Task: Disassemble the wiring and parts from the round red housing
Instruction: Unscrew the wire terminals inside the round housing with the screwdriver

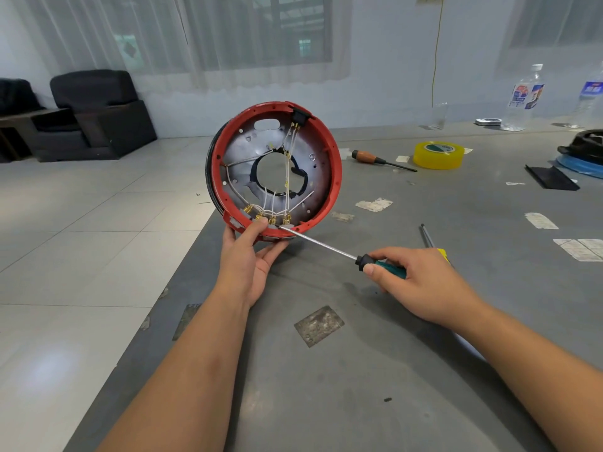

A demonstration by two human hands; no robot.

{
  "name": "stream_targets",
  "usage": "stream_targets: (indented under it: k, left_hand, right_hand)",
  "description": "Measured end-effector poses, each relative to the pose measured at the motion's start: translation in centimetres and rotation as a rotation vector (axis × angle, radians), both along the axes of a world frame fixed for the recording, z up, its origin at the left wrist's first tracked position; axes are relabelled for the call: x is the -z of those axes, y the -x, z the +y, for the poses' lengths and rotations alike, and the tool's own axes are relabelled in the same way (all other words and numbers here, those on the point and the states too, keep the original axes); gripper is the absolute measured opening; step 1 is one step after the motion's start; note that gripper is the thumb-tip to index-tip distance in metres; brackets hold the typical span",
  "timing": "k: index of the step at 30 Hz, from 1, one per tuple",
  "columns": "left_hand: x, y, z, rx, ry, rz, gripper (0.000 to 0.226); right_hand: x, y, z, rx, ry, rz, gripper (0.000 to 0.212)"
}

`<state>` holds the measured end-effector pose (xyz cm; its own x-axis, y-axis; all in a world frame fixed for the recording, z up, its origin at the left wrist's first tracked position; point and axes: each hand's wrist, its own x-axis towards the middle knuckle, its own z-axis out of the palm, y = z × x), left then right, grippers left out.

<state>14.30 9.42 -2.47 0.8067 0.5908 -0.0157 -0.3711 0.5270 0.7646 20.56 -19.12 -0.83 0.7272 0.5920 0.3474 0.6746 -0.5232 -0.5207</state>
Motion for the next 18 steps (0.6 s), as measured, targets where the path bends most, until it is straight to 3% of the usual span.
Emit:
stream_targets:
  k: [18]
  left_hand:
    - [-0.3,0.1,-0.6,-0.126,0.135,-0.018,0.054]
  right_hand:
    - [0.6,2.0,2.0,-0.059,-0.002,0.053,0.03]
